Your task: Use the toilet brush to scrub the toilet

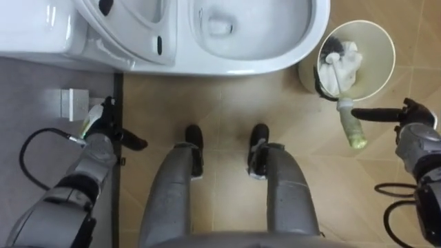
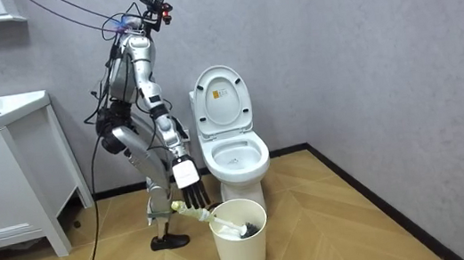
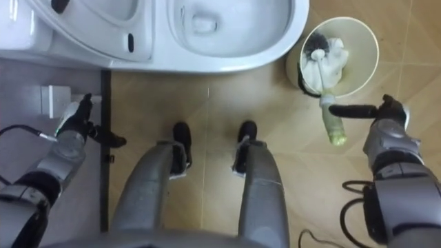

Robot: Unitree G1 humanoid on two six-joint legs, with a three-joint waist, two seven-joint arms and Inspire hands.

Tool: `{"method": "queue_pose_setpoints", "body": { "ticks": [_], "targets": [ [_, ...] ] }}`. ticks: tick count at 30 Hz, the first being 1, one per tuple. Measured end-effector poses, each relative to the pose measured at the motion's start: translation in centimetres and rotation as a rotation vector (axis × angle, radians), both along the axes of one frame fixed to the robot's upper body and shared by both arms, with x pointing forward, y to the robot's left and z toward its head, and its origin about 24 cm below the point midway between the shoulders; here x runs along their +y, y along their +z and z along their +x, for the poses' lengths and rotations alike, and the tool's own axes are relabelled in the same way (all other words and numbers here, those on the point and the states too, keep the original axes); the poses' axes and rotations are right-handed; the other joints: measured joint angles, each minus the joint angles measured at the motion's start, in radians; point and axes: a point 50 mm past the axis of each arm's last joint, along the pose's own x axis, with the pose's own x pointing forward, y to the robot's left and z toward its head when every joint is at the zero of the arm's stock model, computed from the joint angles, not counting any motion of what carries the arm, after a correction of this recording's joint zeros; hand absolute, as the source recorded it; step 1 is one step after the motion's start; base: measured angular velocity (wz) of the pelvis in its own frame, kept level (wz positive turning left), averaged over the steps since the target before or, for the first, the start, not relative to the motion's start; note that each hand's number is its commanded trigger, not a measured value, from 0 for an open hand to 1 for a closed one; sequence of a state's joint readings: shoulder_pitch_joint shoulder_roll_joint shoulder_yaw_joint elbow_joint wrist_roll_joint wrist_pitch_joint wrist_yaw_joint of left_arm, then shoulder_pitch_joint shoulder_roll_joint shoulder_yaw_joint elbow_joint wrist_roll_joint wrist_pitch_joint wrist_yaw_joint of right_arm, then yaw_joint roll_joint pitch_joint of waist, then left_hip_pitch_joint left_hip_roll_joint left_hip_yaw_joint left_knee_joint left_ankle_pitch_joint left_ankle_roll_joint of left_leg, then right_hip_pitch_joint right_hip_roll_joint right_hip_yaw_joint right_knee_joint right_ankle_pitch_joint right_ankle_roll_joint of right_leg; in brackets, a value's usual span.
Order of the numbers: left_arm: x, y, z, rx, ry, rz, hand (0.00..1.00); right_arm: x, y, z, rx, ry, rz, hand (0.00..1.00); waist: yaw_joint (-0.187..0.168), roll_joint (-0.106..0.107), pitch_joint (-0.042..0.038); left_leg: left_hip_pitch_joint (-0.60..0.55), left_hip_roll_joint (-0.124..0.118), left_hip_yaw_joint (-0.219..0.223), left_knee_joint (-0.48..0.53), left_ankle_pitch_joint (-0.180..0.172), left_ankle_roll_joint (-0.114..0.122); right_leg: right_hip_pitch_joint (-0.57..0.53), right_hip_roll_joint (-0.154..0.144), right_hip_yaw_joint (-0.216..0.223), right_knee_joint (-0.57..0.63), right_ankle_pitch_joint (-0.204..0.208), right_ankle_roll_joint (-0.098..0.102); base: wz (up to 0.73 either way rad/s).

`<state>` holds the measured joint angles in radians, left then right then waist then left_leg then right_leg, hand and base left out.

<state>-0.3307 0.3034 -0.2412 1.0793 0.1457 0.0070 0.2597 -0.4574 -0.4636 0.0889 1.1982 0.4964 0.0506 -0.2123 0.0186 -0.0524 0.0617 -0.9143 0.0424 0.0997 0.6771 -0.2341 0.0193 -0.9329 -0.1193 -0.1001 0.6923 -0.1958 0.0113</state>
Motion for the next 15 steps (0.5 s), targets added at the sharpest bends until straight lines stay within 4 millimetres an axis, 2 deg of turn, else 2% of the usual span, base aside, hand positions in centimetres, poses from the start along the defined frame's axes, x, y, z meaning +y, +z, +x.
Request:
{"method": "queue_pose_setpoints", "body": {
  "ticks": [4, 7, 13, 15],
  "targets": [
    [-0.08, 0.26, 0.32, -0.023, -0.001, 0.009, 0.0, -0.01, 0.65, 0.66, -0.027, 0.005, -0.013, 0.0, -0.004, -0.001, 0.0009, -0.062, 0.002, -0.02, 0.082, -0.022, -0.003, -0.05, -0.003, -0.006, 0.07, -0.03, -0.003, 0.1],
    [-0.08, 0.35, 0.42, -0.031, 0.006, 0.01, 0.0, -0.05, 0.91, 0.9, -0.029, 0.018, -0.023, 0.0, 0.006, -0.003, 0.0018, -0.1, 0.011, -0.022, 0.156, -0.052, -0.003, -0.087, -0.002, -0.004, 0.138, -0.056, -0.007, -0.04],
    [0.75, 0.76, 0.49, -0.051, 0.031, 0.038, 0.0, 0.21, 0.57, 0.77, 0.004, 0.092, -0.04, 0.0, 0.017, -0.004, 0.0024, -0.16, 0.017, -0.027, 0.262, -0.091, -0.008, -0.15, -0.006, 0.003, 0.247, -0.1, -0.013, 0.0],
    [0.75, 0.92, 0.65, -0.062, 0.035, 0.044, 0.0, 0.29, 0.34, 0.6, 0.013, 0.102, -0.031, 0.0, 0.016, -0.003, 0.002, -0.175, 0.016, -0.033, 0.288, -0.1, -0.01, -0.162, -0.015, -0.005, 0.278, -0.113, -0.02, 0.07]
  ]
}}
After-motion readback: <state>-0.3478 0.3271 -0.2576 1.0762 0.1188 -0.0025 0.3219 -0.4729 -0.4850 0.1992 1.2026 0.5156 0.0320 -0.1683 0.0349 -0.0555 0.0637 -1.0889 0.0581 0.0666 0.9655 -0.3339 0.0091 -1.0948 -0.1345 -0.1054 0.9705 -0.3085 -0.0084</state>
